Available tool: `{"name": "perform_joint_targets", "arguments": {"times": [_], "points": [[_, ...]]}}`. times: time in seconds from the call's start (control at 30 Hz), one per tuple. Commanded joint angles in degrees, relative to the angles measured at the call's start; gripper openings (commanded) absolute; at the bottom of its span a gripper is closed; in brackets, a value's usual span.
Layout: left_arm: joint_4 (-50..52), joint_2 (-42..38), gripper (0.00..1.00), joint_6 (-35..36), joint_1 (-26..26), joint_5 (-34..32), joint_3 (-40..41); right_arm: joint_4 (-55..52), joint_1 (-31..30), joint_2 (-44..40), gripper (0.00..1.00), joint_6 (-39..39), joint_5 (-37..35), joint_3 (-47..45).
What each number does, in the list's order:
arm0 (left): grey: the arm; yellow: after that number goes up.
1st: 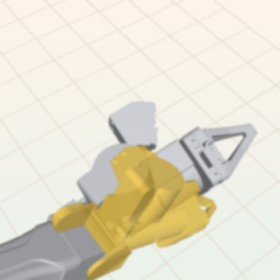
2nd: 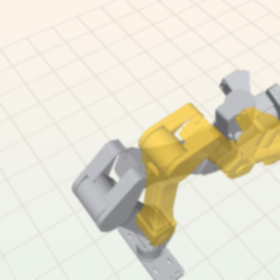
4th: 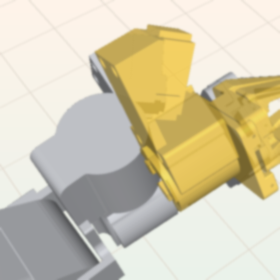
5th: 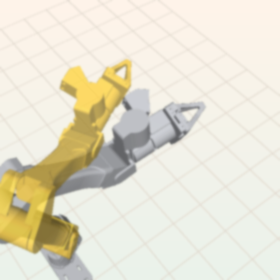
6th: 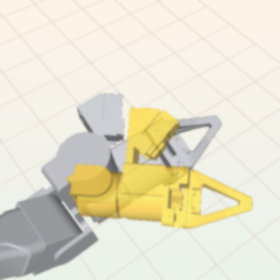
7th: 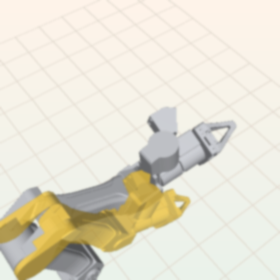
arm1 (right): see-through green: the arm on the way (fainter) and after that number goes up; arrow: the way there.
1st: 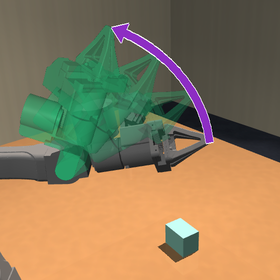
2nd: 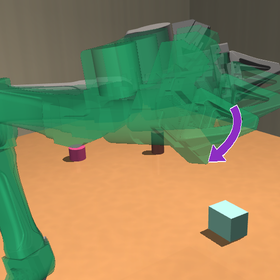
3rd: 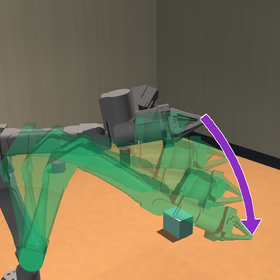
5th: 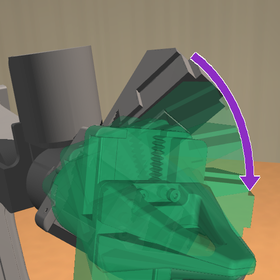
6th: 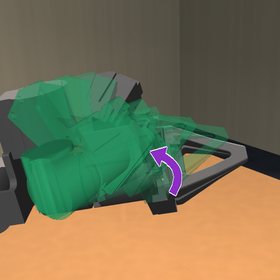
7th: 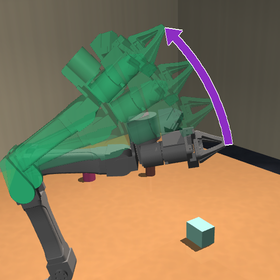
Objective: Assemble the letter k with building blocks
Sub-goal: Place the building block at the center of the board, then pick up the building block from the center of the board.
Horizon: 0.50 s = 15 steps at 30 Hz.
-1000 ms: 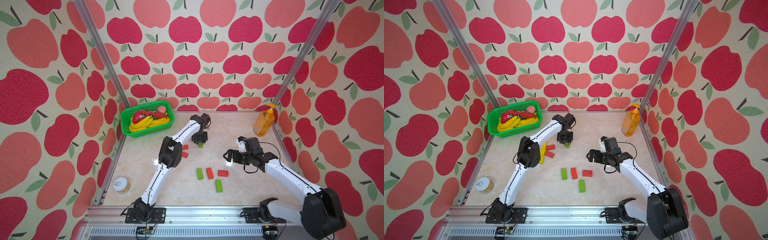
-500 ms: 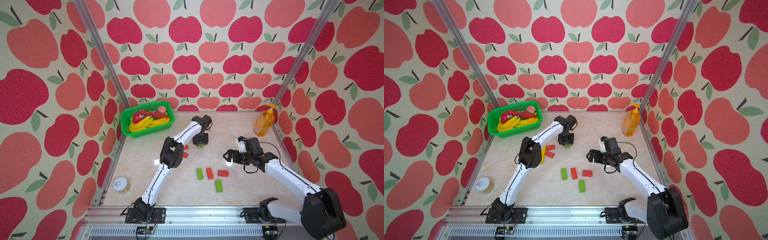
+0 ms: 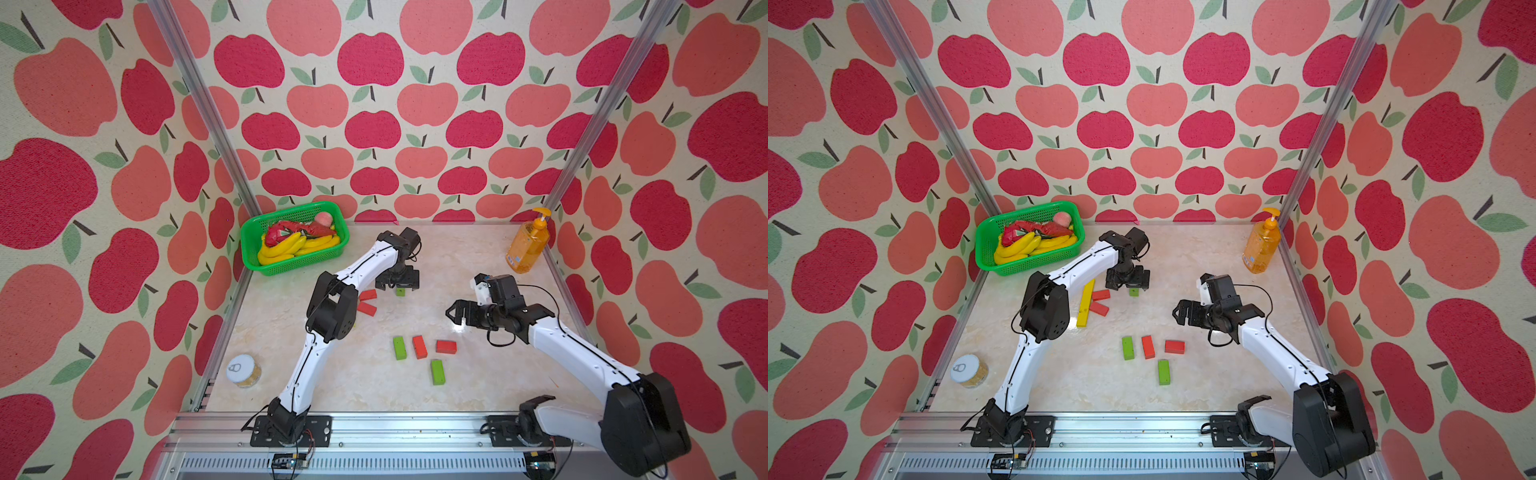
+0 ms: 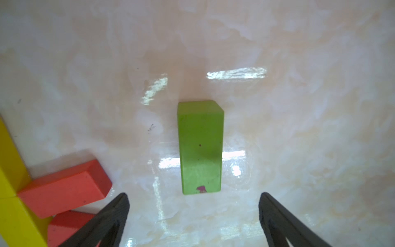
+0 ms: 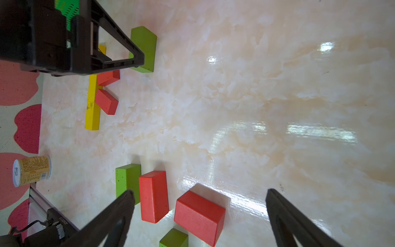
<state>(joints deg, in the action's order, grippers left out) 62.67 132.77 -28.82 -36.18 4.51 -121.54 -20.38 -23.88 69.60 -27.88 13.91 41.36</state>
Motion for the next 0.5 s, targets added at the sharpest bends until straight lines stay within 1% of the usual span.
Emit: {"name": "perform_joint_targets", "arguments": {"times": [0.0, 0.07, 0.1, 0.23, 0.27, 0.33, 0.37, 0.47], "points": [[-4.40, -9.17, 0.98, 1.84, -0.81, -0.20, 5.55, 0.01, -0.60, -0.52, 0.99, 1.58, 0.29, -0.39], [-7.23, -14.84, 0.98, 3.19, -0.99, 0.87, 11.95, 0.49, -1.75, -0.01, 0.99, 1.52, -0.32, 0.16], [-9.42, -18.17, 0.98, 3.73, -0.55, 2.73, 16.35, 0.52, -2.54, 0.69, 0.99, 1.21, -0.77, 0.69], [-21.21, -32.56, 0.98, 6.44, 3.66, 14.71, 36.08, 1.29, -6.40, 4.97, 0.99, 0.69, -0.95, 3.83], [-24.75, -36.13, 0.98, 7.36, 5.43, 18.36, 41.29, 2.09, -7.67, 5.91, 0.99, 0.57, -0.89, 4.57], [-28.76, -41.53, 0.98, 8.57, 9.07, 24.07, 49.84, 3.50, -9.77, 7.51, 0.99, 0.17, -1.75, 5.97], [-30.36, -44.31, 0.98, 9.75, 11.04, 27.57, 53.49, 3.97, -10.75, 8.41, 0.99, -0.43, -2.20, 6.84], [-29.52, -49.39, 0.98, 13.79, 15.39, 35.20, 59.18, 4.58, -13.27, 11.21, 0.99, -3.15, -4.14, 8.92]]}}
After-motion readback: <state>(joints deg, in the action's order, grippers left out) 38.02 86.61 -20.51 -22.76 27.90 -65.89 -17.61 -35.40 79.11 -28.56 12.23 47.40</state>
